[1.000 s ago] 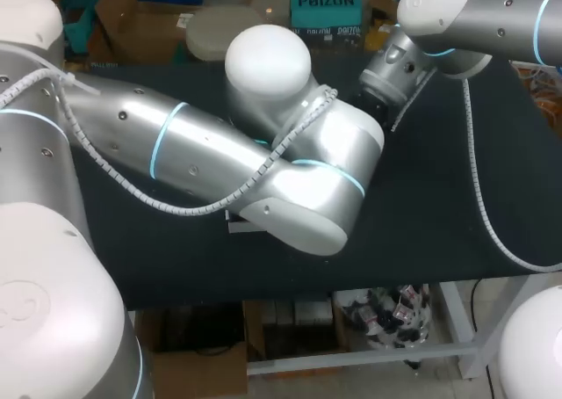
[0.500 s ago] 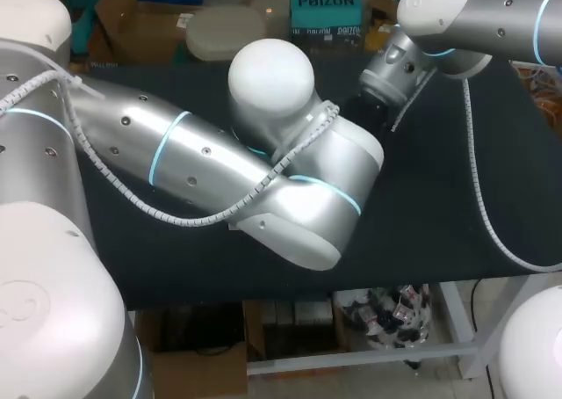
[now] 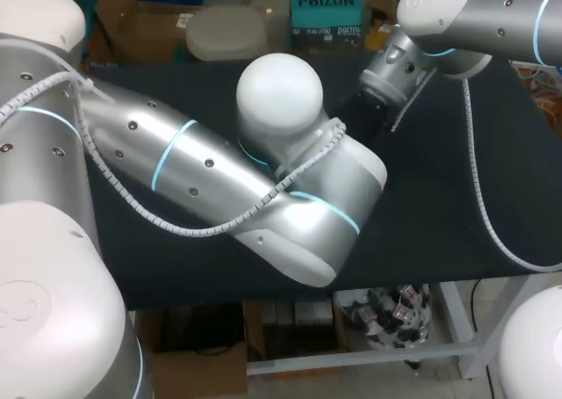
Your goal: Assemble the packaging by folding the flat box into shape, placing the metal phone stand inside, and closing the box properly
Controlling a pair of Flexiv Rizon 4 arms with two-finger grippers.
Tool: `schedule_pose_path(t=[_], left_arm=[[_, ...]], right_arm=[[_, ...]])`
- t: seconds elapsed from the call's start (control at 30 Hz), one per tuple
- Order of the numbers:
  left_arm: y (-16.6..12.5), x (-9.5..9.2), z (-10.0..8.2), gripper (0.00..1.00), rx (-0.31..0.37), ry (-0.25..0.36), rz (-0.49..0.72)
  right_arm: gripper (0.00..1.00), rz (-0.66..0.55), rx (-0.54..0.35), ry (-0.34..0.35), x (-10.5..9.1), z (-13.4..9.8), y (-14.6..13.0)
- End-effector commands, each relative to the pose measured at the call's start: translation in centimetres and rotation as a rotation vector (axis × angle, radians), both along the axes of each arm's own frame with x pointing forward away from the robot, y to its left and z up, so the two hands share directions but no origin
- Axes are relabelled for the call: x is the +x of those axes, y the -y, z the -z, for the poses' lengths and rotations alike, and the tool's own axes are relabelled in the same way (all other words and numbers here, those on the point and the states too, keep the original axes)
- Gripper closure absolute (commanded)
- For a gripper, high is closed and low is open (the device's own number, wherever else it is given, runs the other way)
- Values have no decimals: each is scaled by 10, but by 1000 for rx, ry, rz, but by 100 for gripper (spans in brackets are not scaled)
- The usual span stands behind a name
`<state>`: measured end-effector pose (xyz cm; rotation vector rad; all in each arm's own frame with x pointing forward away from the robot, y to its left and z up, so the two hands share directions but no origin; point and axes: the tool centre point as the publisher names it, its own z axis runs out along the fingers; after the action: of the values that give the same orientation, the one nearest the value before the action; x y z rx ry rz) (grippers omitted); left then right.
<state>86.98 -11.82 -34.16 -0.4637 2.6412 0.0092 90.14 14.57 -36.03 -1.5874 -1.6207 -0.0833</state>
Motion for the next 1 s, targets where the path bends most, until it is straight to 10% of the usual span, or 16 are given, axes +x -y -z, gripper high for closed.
schedule_pose_path(t=[0.03, 1.0], left_arm=[[4, -11, 4, 69, 3, 23, 8], [6, -14, 17, 68, 12, 44, -6]], right_arm=[[55, -2, -1, -2, 1, 0, -1], [55, -2, -1, -2, 1, 0, -1]])
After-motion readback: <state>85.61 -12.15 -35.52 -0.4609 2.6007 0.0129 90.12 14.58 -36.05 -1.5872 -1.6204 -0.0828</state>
